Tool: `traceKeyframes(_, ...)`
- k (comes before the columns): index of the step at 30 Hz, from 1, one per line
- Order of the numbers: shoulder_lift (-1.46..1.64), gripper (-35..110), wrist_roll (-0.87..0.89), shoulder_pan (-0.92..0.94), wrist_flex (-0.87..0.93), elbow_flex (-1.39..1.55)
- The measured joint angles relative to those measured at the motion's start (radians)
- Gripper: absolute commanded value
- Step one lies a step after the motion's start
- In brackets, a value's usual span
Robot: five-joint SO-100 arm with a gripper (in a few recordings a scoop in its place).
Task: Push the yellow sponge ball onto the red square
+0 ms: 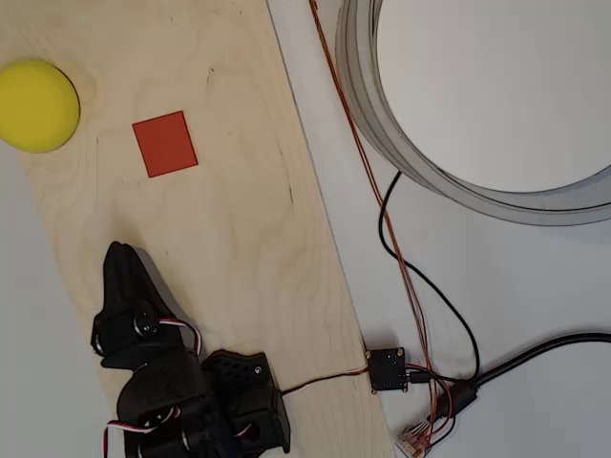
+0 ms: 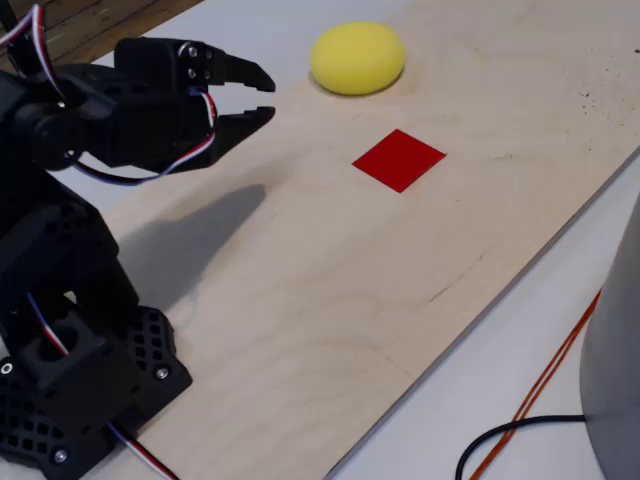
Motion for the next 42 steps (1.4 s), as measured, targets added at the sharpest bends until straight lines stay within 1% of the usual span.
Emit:
traceKeyframes(1,0.0,0,0.0,0.0,0.0,-0.002)
traceKeyframes(2,0.0,0,0.0,-0.011,-0.009,-0.067)
traceKeyframes(3,0.0,0,0.002,-0.057,-0.058,-0.15)
traceKeyframes(4,0.002,0,0.003,-0.13,-0.147,-0.202)
traceKeyframes(6,0.0,0,0.0,-0.267,-0.242,-0.224)
traceKeyframes(8,0.0,0,0.0,-0.299,-0.282,-0.241)
traceKeyframes(11,0.0,0,0.0,-0.327,-0.302,-0.244)
traceKeyframes(19,-0.005,0,0.0,-0.327,-0.299,-0.247)
traceKeyframes(22,-0.032,0,0.009,-0.344,-0.288,-0.296)
traceKeyframes(28,-0.334,0,0.064,-0.354,-0.215,-0.548)
traceKeyframes(32,-0.537,0,0.107,-0.364,-0.212,-0.68)
traceKeyframes(35,-0.692,0,0.138,-0.364,-0.247,-0.738)
traceKeyframes(42,-1.023,0,0.179,-0.314,-0.411,-0.827)
